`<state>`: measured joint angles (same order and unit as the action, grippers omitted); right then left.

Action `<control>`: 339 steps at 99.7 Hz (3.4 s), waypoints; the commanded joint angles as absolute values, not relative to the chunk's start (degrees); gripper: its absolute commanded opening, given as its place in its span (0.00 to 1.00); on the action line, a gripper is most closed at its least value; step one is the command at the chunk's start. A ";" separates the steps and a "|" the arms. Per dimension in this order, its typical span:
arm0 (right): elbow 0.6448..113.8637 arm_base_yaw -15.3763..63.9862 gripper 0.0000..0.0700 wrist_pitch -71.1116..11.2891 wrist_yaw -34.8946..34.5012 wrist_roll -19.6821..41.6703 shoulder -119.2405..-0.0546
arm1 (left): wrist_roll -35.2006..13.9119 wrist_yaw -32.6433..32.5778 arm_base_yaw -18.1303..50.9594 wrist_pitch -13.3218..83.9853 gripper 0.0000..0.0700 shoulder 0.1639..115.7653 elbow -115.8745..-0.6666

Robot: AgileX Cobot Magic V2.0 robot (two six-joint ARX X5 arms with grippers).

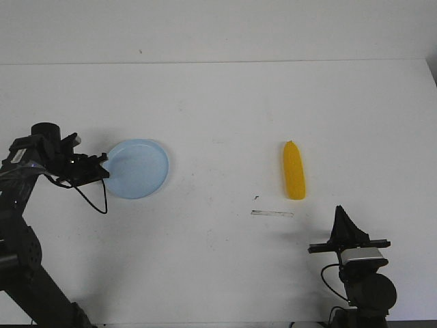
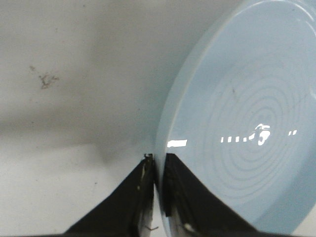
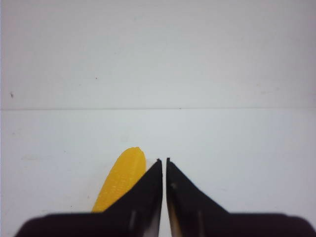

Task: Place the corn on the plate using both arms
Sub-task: 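Push the blue plate with the left gripper toward the yellow corn, then withdraw the left gripper back to its rest pose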

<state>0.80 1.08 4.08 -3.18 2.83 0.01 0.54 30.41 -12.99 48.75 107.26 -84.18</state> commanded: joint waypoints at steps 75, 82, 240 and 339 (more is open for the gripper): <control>0.73 1.08 0.02 4.67 -3.05 2.55 -0.08 | -12.58 28.60 14.57 36.32 0.00 107.55 -84.77; 0.73 1.08 0.02 4.67 -3.05 2.55 -0.08 | -14.02 27.53 16.16 34.57 0.00 107.77 -84.77; 0.73 1.08 0.02 4.67 -3.03 2.55 -0.08 | -12.86 20.27 16.14 32.71 0.23 100.82 -84.77; 0.73 1.08 0.02 4.67 -3.05 2.55 -0.08 | 0.12 7.29 4.03 -20.51 0.00 40.42 -28.99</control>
<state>0.80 1.08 4.10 -3.18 2.83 0.01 -2.61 8.45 4.14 -19.68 44.27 -30.35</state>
